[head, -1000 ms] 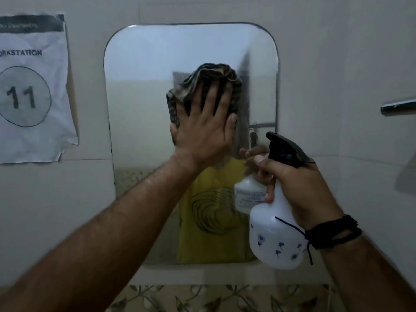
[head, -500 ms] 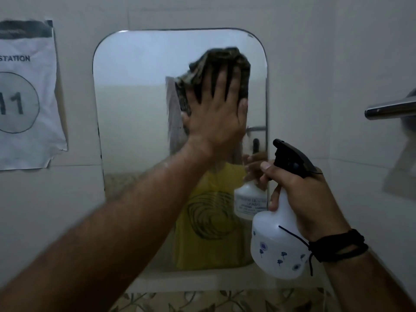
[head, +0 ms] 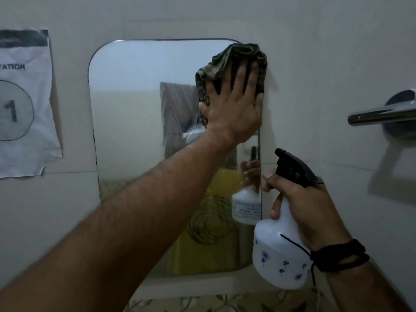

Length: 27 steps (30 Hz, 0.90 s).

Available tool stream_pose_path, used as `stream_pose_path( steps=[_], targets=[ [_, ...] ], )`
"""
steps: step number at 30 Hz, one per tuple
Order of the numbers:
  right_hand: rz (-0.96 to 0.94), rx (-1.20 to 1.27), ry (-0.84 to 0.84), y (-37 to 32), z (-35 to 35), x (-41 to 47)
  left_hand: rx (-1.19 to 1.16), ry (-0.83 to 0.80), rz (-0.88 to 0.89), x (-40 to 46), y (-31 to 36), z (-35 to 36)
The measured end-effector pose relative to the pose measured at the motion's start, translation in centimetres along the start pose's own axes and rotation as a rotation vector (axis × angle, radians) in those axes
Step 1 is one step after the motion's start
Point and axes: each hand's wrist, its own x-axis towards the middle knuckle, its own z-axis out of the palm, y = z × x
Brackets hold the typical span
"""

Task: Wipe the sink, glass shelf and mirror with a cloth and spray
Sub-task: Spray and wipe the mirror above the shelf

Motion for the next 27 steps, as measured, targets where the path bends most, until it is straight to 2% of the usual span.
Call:
stream_pose_path(
  steps=[4,7,16,21,27],
  targets=[
    [-0.050,0.012,-0.016,-1.8,0.4,0.8,0.087,0.031,0.173,-5.4,0.4,2.3],
    [-0.121,0.045,-0.023,-4.3,0.8,2.3,0.154,0.023,0.224,-5.6,-0.2,2.6],
    [-0.198,-0.016,-0.013,-6.9,0.8,3.7,0.101,0.029,0.122,3.6,-1.8,-2.3],
    [-0.169,0.027,-0.057,-5.7,1.7,2.6,0.100,0.060,0.085,4.0,-1.6,-2.5],
    [-0.124,0.040,-0.045,-5.0,2.6,2.3,0.162,0.122,0.138,4.0,-3.0,-2.6]
  ],
)
